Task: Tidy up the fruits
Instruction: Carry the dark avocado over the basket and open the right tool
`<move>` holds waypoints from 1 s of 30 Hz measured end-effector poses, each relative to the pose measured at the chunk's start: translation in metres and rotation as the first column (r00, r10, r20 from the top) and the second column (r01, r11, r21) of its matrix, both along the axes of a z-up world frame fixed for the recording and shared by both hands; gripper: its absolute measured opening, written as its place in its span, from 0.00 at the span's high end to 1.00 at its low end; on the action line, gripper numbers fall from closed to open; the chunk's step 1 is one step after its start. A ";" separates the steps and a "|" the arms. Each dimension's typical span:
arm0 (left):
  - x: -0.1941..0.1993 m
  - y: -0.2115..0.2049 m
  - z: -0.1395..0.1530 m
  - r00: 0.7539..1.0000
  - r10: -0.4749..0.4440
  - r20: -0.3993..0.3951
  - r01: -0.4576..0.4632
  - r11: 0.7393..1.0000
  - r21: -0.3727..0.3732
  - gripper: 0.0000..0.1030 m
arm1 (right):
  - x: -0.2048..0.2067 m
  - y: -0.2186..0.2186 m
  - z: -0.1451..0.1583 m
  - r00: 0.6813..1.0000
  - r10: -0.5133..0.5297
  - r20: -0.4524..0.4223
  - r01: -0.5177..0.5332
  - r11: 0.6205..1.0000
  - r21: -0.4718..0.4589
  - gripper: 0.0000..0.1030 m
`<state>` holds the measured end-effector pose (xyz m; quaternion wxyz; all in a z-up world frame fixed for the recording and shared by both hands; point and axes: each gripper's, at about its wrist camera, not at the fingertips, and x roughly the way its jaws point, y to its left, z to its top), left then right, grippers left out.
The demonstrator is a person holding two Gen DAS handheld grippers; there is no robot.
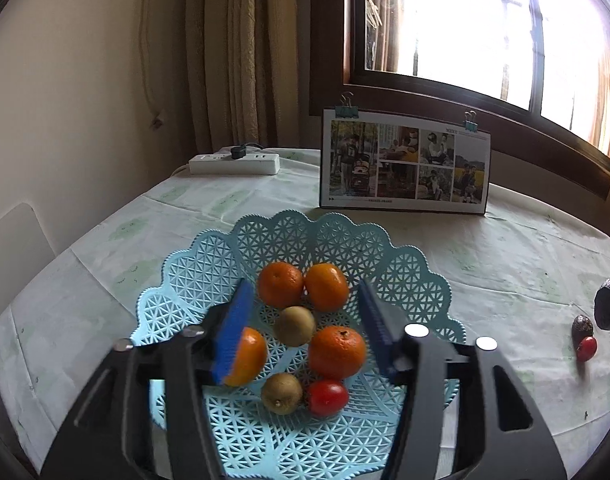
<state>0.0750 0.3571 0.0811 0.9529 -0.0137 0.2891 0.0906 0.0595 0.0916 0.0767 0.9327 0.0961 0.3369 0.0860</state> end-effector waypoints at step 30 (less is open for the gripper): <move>-0.012 0.052 -0.008 0.987 0.154 0.046 -0.153 0.988 -0.015 0.11 | 0.044 0.154 0.008 0.958 0.285 -0.008 -0.285 0.958 -0.030 0.62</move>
